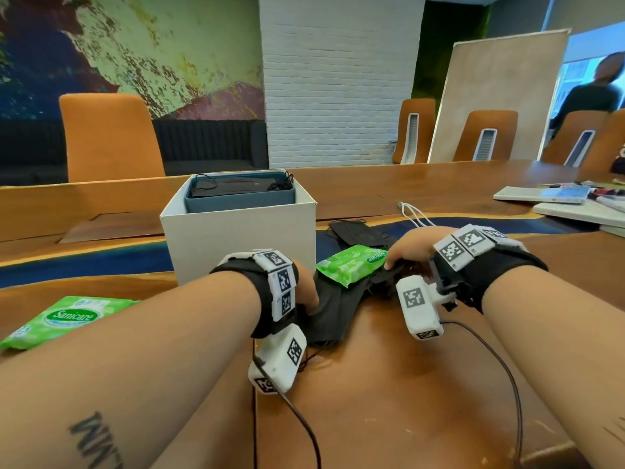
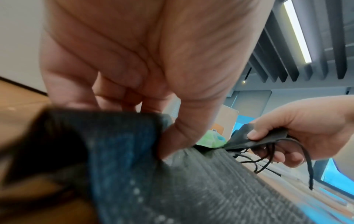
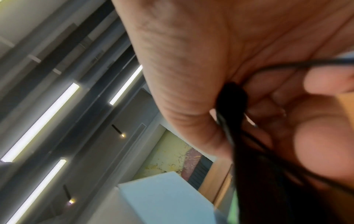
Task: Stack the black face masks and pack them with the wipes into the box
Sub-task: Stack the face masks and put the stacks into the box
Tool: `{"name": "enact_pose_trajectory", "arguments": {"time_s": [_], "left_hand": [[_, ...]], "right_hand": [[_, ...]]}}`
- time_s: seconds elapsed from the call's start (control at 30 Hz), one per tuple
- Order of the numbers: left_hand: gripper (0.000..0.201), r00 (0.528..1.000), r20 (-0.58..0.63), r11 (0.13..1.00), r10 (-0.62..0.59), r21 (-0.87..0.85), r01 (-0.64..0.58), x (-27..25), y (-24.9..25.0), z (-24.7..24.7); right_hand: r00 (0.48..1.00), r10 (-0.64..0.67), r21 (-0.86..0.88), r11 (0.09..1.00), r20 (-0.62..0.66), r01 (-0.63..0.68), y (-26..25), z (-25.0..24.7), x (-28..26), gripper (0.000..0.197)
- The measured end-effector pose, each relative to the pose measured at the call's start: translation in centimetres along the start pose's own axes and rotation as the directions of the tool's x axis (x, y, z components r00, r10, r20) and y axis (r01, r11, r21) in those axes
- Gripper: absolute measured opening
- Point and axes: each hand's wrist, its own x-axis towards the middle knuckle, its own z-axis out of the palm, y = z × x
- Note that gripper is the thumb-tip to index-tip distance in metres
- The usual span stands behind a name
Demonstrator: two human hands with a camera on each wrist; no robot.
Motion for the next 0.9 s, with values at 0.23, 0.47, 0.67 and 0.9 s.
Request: {"name": "enact_pose_trajectory", "arguments": {"time_s": [0.23, 0.47, 0.67, 0.9], "left_hand": [[0.041, 0.998, -0.033, 0.998, 0.062, -0.01, -0.062, -0.6, -3.0, -2.1], [0.027, 0.99, -0.08, 0.899, 0.119, -0.414, -0.142, -4.9, -7.9, -3.7], [0.026, 0.988, -0.092, 0.66, 0.125, -0.736, -0.152, -6.3, -11.8, -1.4], [0.023, 0.986, -0.116, 0.495, 0.121, -0.854, -0.161, -6.5, -13.4, 0.6]], "right_hand": [[0.987, -0.064, 0.418, 0.9, -0.148, 0.121, -0.1, -1.7, -2.7, 0.013], [0.933, -0.241, 0.413, 0.846, -0.269, 0.337, -2.9, -3.4, -7.4, 0.007], [0.855, -0.325, 0.482, 0.719, -0.404, 0.501, -4.7, -1.5, -9.3, 0.014], [0.811, -0.538, 0.434, 0.689, -0.23, 0.58, -7.6, 2.8, -9.8, 0.011]]}}
